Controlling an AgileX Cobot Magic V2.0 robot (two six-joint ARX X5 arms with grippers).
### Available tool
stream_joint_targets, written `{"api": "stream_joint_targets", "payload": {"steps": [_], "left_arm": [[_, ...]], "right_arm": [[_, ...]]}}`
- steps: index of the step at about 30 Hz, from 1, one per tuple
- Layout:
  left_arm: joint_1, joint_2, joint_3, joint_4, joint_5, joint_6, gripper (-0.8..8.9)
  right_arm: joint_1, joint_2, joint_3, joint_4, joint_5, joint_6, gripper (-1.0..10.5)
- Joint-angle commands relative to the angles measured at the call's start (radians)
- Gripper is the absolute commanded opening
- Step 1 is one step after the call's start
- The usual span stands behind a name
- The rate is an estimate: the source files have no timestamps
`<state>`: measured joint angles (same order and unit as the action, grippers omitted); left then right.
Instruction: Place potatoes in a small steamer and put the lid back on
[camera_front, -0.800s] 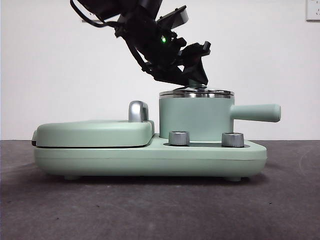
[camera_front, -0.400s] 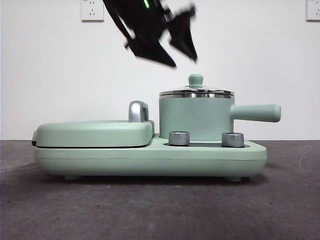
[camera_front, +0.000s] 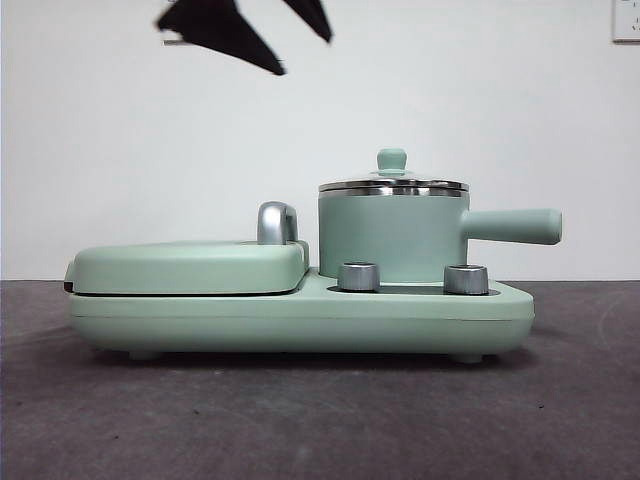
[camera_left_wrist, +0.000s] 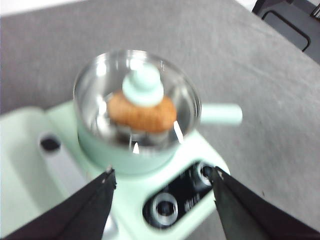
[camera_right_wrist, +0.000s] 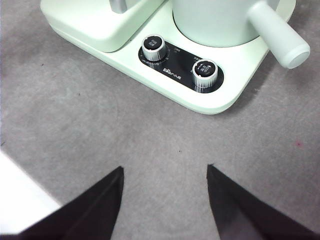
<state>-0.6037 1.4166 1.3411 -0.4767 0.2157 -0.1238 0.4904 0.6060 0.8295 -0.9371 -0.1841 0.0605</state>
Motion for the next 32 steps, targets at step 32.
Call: {"api": "stream_joint_targets", "payload": {"steps": [32], "left_arm": [[0.015, -0.886, -0.602, -0.13, -0.089, -0.042, 0.06]], "right_arm": [[0.006, 0.143, 0.008, 0.161, -0.163, 0.041, 0.2]]}}
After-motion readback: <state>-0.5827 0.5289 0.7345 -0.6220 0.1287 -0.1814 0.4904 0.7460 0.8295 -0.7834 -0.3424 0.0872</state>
